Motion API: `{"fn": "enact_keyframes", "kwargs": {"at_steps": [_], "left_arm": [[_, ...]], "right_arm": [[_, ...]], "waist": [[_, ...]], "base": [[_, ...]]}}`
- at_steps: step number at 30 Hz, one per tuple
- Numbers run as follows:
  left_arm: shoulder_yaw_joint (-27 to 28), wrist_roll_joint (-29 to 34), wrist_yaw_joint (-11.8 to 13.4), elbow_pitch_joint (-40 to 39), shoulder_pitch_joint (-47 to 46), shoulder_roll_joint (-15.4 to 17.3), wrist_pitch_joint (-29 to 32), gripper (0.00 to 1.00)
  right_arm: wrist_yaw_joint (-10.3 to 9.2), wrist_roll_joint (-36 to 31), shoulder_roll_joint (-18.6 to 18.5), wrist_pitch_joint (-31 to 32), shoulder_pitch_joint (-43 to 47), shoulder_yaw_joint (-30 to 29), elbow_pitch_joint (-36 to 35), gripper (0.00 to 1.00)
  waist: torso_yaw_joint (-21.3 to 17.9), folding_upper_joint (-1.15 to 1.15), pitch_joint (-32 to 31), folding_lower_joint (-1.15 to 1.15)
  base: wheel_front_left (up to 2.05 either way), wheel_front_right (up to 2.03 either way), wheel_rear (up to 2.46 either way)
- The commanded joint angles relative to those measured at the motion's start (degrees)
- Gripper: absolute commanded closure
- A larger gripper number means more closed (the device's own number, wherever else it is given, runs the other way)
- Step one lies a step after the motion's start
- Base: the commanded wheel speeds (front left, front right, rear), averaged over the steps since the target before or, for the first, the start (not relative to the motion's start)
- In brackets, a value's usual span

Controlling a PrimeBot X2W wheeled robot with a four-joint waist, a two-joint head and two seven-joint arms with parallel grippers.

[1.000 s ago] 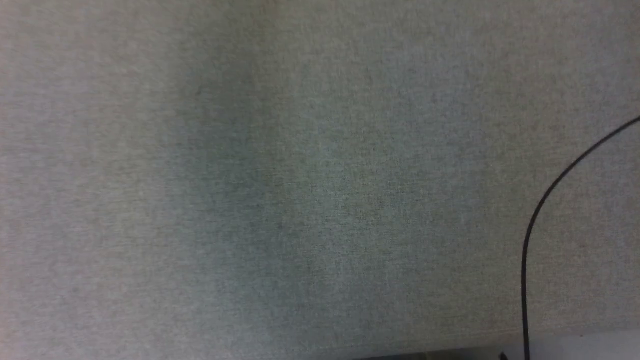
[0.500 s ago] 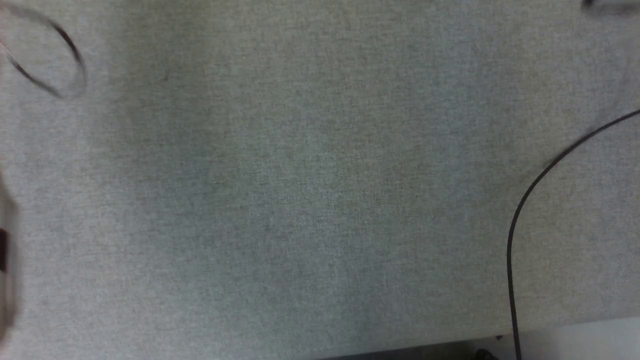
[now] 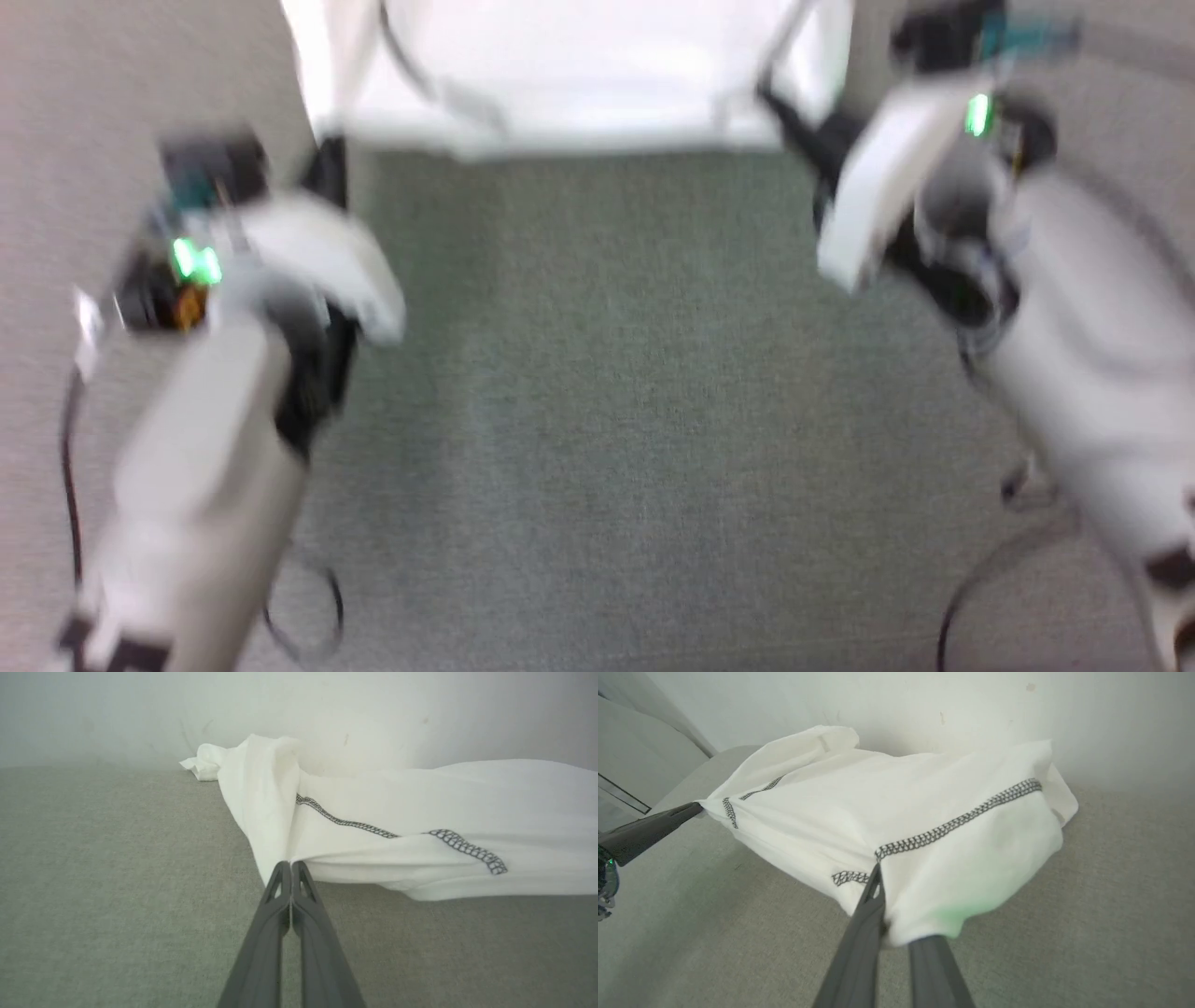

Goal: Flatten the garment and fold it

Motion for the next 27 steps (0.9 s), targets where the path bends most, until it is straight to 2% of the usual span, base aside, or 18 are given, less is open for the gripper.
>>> {"fn": "enact_keyframes", "kwargs": {"at_steps": [1,5,11,14,19,23,27], "left_arm": [[0.75,0.11,2.60,-1.98,4.31,2.75,0.15,1.00],[0.67,0.09,5.51,-9.38,12.96,4.99,1.33,1.00],[1.10,0.48,11.59,-24.69,27.15,10.49,5.18,1.00],[0.74,0.42,14.18,-31.25,33.64,12.45,7.34,1.00],[0.85,0.11,18.71,-39.56,42.64,14.53,9.79,1.00],[1.08,0.74,21.38,-43.87,46.90,15.18,9.62,1.00],[1.09,1.42,22.93,-45.79,49.23,15.26,8.93,1.00]], "right_arm": [[-0.61,0.18,-2.31,-0.04,3.73,-1.01,-1.54,1.00],[-0.61,-0.57,-3.60,0.89,12.07,-3.44,-6.91,1.00],[-0.61,-6.57,-3.56,7.07,30.09,-12.78,-19.44,1.00],[-0.61,-11.27,-0.71,11.88,40.24,-20.23,-27.08,1.00],[-0.61,-20.09,7.98,22.01,55.52,-30.14,-43.01,1.00],[-0.61,-23.88,11.66,28.05,63.05,-33.67,-52.54,1.00],[-0.61,-25.48,12.50,30.57,66.83,-34.63,-56.25,1.00]], "waist": [[2.64,0.00,-11.34,0.02],[2.31,0.00,-14.02,0.02],[1.94,0.00,-17.62,0.02],[1.96,0.00,-18.84,0.02],[1.57,0.00,-19.78,0.02],[1.35,0.00,-19.85,0.02],[1.34,0.00,-20.21,0.02]], "base": [[0.00,0.00,0.00],[0.00,0.00,0.00],[0.00,0.00,0.00],[0.00,0.00,0.00],[0.00,0.00,0.00],[0.00,0.00,0.00],[0.00,0.00,0.00]]}}
